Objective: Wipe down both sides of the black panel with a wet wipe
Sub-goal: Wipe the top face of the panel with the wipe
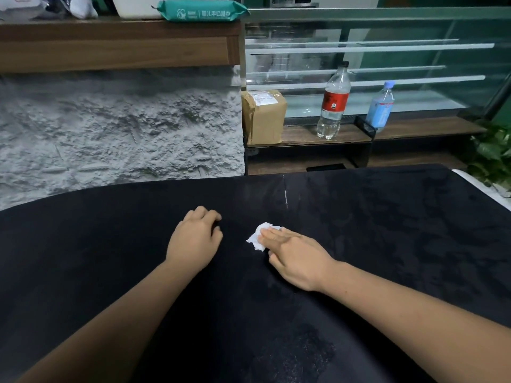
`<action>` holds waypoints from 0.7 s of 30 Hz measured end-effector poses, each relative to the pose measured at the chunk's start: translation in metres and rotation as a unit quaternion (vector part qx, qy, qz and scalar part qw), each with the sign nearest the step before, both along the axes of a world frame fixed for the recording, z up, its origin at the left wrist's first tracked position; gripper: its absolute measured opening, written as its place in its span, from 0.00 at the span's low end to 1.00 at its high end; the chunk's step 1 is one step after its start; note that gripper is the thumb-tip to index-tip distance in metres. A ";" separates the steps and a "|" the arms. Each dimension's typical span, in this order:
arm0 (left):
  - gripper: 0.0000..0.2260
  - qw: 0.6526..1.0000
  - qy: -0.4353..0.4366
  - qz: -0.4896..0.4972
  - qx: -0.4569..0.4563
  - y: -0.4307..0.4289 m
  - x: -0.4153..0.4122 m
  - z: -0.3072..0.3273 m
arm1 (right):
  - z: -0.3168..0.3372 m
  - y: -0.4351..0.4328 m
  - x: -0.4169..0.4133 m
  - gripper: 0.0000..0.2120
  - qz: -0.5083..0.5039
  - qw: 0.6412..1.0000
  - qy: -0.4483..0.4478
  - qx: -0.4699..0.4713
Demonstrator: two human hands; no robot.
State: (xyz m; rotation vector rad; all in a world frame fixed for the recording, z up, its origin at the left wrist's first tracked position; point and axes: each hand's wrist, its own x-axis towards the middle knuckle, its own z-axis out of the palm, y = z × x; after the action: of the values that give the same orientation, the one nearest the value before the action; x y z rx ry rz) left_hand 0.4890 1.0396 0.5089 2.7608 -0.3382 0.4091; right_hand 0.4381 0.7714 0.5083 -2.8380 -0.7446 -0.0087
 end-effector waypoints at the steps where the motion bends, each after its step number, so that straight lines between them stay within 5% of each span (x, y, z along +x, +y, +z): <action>1: 0.12 1.000 0.002 -0.007 -0.003 -0.008 0.007 0.001 | 0.000 -0.001 0.002 0.26 0.000 1.000 0.000 0.000; 21: 0.15 1.000 -0.014 -0.010 -0.001 -0.081 0.140 -0.009 | -0.003 -0.025 0.063 0.25 -0.021 1.000 -0.023 0.005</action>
State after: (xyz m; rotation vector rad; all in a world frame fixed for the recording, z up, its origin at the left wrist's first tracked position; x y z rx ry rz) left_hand 0.6292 0.9584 0.5003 2.7491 -0.3729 0.4441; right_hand 0.5015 0.7465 0.5056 -2.8528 -0.6920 -0.0839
